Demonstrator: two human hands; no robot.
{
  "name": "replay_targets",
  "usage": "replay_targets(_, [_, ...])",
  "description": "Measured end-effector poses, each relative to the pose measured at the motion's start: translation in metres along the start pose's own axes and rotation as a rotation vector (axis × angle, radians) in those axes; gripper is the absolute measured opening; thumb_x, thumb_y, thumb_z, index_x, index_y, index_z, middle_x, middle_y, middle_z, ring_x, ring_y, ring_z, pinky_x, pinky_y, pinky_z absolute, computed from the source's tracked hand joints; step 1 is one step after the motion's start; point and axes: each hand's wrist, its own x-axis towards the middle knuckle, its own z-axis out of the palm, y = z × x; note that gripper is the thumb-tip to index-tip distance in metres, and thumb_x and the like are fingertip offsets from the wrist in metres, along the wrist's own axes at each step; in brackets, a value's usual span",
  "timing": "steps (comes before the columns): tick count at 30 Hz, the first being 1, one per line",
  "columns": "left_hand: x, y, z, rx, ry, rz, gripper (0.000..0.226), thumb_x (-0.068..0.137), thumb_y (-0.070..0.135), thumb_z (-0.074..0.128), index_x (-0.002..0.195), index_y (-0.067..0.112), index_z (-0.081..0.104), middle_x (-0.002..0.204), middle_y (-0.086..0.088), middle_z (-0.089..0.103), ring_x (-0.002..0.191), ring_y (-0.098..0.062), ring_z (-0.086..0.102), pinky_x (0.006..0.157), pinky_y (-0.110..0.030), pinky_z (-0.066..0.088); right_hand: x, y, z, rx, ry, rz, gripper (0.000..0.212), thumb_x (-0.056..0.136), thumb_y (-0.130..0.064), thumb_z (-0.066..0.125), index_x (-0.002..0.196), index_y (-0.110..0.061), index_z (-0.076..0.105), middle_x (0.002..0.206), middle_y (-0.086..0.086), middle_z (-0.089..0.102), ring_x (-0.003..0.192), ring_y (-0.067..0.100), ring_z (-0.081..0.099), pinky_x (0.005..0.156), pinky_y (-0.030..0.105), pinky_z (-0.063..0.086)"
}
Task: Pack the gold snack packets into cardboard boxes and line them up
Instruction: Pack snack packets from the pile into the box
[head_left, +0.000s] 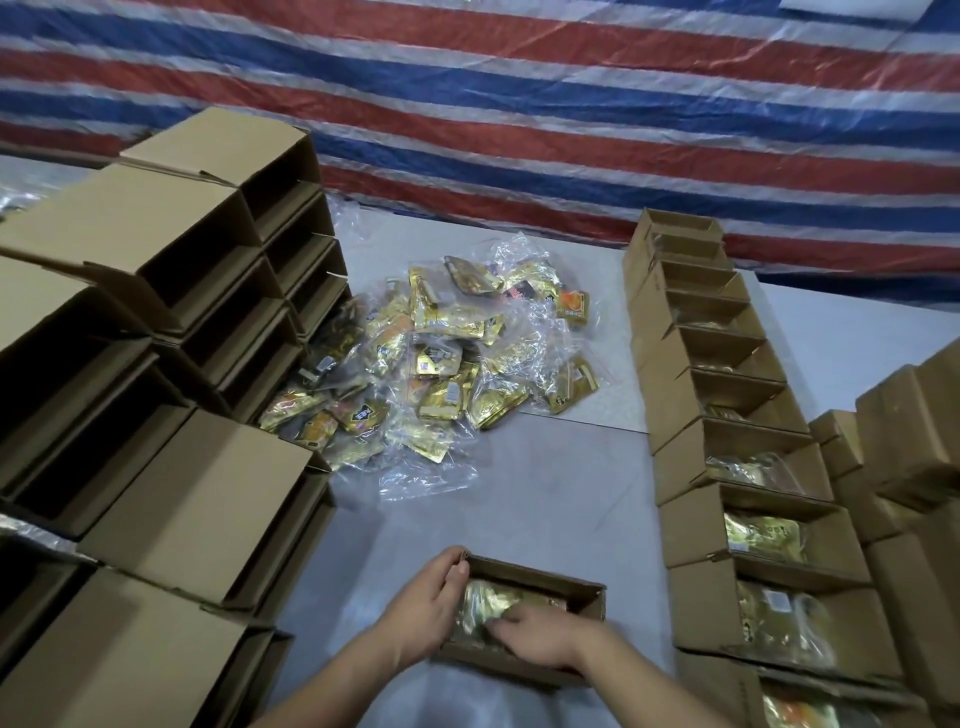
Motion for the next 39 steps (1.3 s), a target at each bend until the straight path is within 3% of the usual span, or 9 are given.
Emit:
replay_targets(4, [-0.004, -0.002, 0.005, -0.033, 0.025, -0.046, 0.017, 0.104, 0.036, 0.036, 0.103, 0.035, 0.053, 0.095, 0.003, 0.060, 0.078, -0.002, 0.053, 0.074, -0.004, 0.038, -0.004, -0.008, 0.005, 0.038, -0.065, 0.051, 0.077, 0.094, -0.070, 0.017, 0.142, -0.020, 0.050, 0.150, 0.006, 0.046, 0.137, 0.023, 0.042, 0.111, 0.034, 0.030])
replay_targets(8, [-0.001, 0.001, 0.009, -0.013, 0.069, -0.107, 0.034, 0.104, 0.033, 0.037, 0.136, 0.026, 0.049, 0.132, 0.011, 0.052, 0.121, 0.001, 0.045, 0.099, -0.008, 0.028, -0.012, -0.007, 0.002, 0.089, 0.112, 0.003, 0.053, 0.101, -0.048, 0.031, 0.122, -0.013, 0.064, 0.133, 0.012, 0.061, 0.124, 0.026, 0.055, 0.097, 0.028, 0.039])
replay_targets(12, [0.003, 0.004, 0.016, -0.036, 0.086, -0.158, 0.041, 0.105, 0.031, 0.033, 0.143, 0.019, 0.042, 0.142, 0.003, 0.048, 0.126, -0.005, 0.042, 0.099, -0.010, 0.026, -0.037, 0.011, 0.003, -0.051, 0.599, -0.122, 0.028, 0.089, -0.042, 0.048, 0.071, -0.022, 0.052, 0.080, -0.002, 0.063, 0.082, 0.022, 0.064, 0.063, 0.028, 0.037])
replay_targets(15, [0.002, 0.005, 0.025, -0.031, 0.120, -0.213, 0.046, 0.104, 0.038, 0.031, 0.146, 0.020, 0.038, 0.148, 0.001, 0.044, 0.136, -0.012, 0.039, 0.108, -0.017, 0.024, -0.048, 0.037, 0.004, -0.022, 1.027, -0.088, 0.024, 0.079, -0.033, 0.069, 0.098, -0.021, 0.064, 0.100, -0.003, 0.060, 0.093, 0.021, 0.062, 0.077, 0.032, 0.050])
replay_targets(18, [0.003, 0.004, 0.034, -0.042, 0.140, -0.261, 0.052, 0.102, 0.045, 0.033, 0.148, 0.020, 0.037, 0.151, 0.001, 0.041, 0.140, -0.015, 0.036, 0.111, -0.020, 0.022, -0.046, 0.054, 0.007, 0.432, 0.780, 0.208, 0.073, 0.086, -0.034, 0.069, 0.146, -0.008, 0.036, 0.143, 0.008, 0.046, 0.130, 0.028, 0.048, 0.105, 0.034, 0.040])
replay_targets(23, [0.021, 0.018, 0.049, 0.007, 0.135, -0.290, 0.050, 0.102, 0.050, 0.028, 0.144, 0.027, 0.042, 0.146, 0.004, 0.048, 0.136, -0.017, 0.042, 0.112, -0.027, 0.028, -0.026, 0.062, 0.011, 0.652, 0.734, 0.280, 0.028, 0.098, -0.022, 0.054, 0.122, -0.008, 0.048, 0.126, 0.018, 0.063, 0.116, 0.035, 0.059, 0.084, 0.033, 0.046])
replay_targets(28, [0.064, 0.048, 0.053, -0.063, 0.139, -0.215, 0.029, 0.104, 0.040, 0.026, 0.111, 0.029, 0.051, 0.108, 0.010, 0.058, 0.118, -0.021, 0.056, 0.075, -0.016, 0.032, -0.002, 0.075, -0.046, 0.544, 0.779, 0.273, 0.015, 0.104, -0.025, 0.041, 0.107, -0.014, 0.050, 0.108, 0.012, 0.067, 0.098, 0.031, 0.063, 0.069, 0.030, 0.042])
replay_targets(33, [0.135, 0.077, 0.061, -0.080, 0.133, -0.179, 0.057, 0.104, 0.044, 0.024, 0.149, 0.011, 0.033, 0.151, -0.005, 0.041, 0.140, -0.023, 0.036, 0.115, -0.028, 0.026, 0.030, 0.094, -0.107, 0.452, 0.920, 0.308, 0.017, 0.103, -0.021, 0.036, 0.102, -0.012, 0.050, 0.105, 0.017, 0.066, 0.095, 0.036, 0.063, 0.072, 0.032, 0.044])
replay_targets(39, [0.224, 0.109, 0.067, -0.064, 0.114, -0.116, 0.061, 0.103, 0.049, 0.022, 0.151, 0.012, 0.029, 0.154, -0.009, 0.037, 0.142, -0.026, 0.033, 0.115, -0.030, 0.024, 0.062, 0.113, -0.174, 0.418, 1.067, 0.338, 0.019, 0.101, -0.013, 0.039, 0.102, -0.002, 0.054, 0.106, 0.024, 0.065, 0.098, 0.040, 0.064, 0.079, 0.039, 0.050])
